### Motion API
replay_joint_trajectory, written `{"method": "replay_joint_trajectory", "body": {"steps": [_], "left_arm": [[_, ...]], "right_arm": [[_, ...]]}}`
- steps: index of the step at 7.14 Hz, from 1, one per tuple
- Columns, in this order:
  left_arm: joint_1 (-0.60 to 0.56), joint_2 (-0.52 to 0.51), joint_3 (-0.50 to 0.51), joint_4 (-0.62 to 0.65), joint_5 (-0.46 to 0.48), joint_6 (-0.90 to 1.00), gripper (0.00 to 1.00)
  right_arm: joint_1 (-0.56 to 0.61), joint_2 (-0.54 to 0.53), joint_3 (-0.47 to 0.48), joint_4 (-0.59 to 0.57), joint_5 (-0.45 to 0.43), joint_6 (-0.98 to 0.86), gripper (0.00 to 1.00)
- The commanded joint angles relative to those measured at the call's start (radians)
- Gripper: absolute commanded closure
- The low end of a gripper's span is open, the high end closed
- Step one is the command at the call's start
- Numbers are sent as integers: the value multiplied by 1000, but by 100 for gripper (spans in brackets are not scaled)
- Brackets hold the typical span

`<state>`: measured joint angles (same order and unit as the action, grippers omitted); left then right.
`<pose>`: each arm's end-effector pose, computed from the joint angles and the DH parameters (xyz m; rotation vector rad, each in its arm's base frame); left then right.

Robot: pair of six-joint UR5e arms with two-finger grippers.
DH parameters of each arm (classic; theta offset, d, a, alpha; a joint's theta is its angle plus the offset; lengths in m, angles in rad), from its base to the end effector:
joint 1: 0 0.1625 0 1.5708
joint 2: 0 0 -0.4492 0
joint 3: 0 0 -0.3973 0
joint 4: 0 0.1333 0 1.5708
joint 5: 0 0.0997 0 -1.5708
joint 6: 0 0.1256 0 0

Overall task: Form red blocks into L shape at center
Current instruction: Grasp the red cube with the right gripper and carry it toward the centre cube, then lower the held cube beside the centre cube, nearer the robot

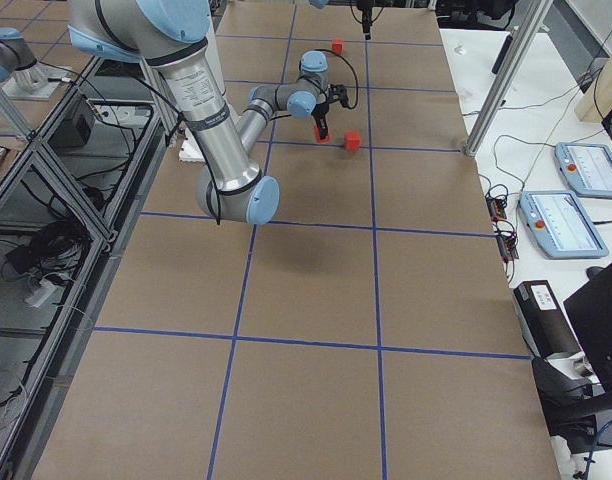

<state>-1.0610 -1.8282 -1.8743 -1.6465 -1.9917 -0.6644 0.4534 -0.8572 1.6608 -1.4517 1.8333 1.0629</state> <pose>0.2208 -0.5629 0.4185 0.2966 0.6853 -0.0134 -0.6092 -0.4088 0.2098 0.2083 -0.9265 -0.1714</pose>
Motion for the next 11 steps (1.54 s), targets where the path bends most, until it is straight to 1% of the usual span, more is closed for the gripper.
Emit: {"method": "replay_joint_trajectory", "body": {"steps": [1,2,5,8,11], "left_arm": [[-8,33,9,-60,-1,0,0],[-8,33,10,-67,-1,0,0],[-10,33,14,-67,-1,-1,0],[-8,33,18,-67,-1,0,0],[-10,33,21,-69,-1,0,0]], "right_arm": [[-9,102,-133,4,-18,122,100],[-7,104,-151,5,-47,127,100],[2,101,-190,8,-54,154,100],[31,101,-200,7,-54,151,100],[33,107,-216,8,-86,149,100]]}}
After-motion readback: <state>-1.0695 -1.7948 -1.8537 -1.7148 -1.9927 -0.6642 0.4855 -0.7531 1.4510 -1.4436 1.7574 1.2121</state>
